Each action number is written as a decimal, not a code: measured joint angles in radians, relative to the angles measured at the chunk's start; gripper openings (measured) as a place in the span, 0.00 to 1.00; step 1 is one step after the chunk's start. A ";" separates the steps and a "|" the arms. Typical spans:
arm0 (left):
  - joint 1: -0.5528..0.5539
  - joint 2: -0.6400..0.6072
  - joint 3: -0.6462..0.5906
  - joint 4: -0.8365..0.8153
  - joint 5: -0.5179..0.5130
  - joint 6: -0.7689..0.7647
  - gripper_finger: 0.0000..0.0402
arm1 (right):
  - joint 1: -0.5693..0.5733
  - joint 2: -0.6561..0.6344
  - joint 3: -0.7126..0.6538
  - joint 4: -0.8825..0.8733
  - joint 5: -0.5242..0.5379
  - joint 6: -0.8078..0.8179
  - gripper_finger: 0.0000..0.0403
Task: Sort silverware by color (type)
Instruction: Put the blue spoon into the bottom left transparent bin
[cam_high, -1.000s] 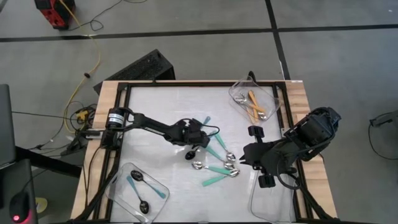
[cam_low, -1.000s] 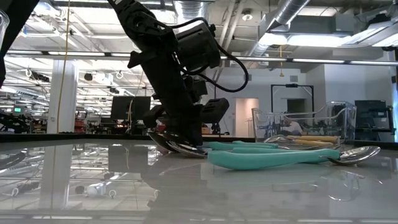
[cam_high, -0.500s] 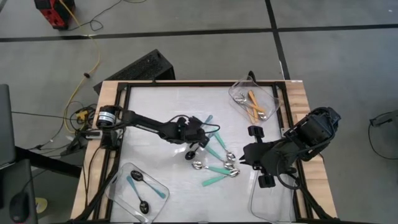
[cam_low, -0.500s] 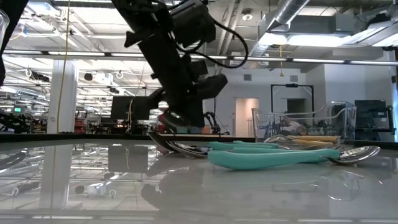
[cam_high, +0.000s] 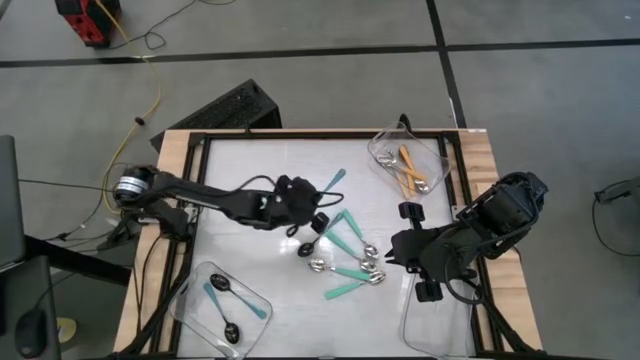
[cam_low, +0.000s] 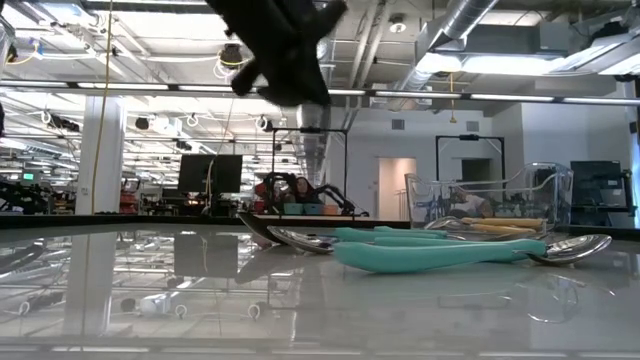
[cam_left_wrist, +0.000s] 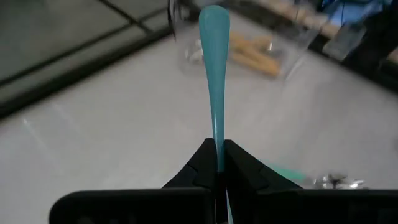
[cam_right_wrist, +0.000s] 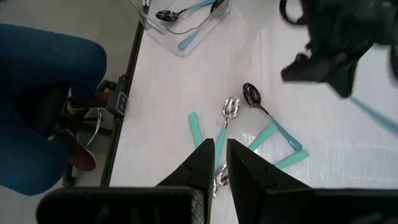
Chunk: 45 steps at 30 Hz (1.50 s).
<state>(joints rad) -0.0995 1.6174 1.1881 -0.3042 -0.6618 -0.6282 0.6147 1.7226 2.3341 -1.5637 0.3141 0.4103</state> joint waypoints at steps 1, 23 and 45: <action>-0.009 -0.023 0.000 0.000 -0.016 0.008 0.00 | 0.000 0.000 0.000 0.000 0.000 0.000 0.17; -0.381 -0.472 0.001 0.013 -0.346 0.290 0.00 | 0.195 -0.133 0.000 -0.007 0.366 -0.090 0.17; -0.622 -0.645 0.000 -0.260 -0.564 0.204 0.00 | 0.484 -0.608 -0.851 0.029 0.866 0.572 0.17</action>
<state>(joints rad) -0.7212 0.9727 1.1879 -0.5638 -1.2261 -0.4240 1.0987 1.1149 1.4831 -1.5344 1.1805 0.9827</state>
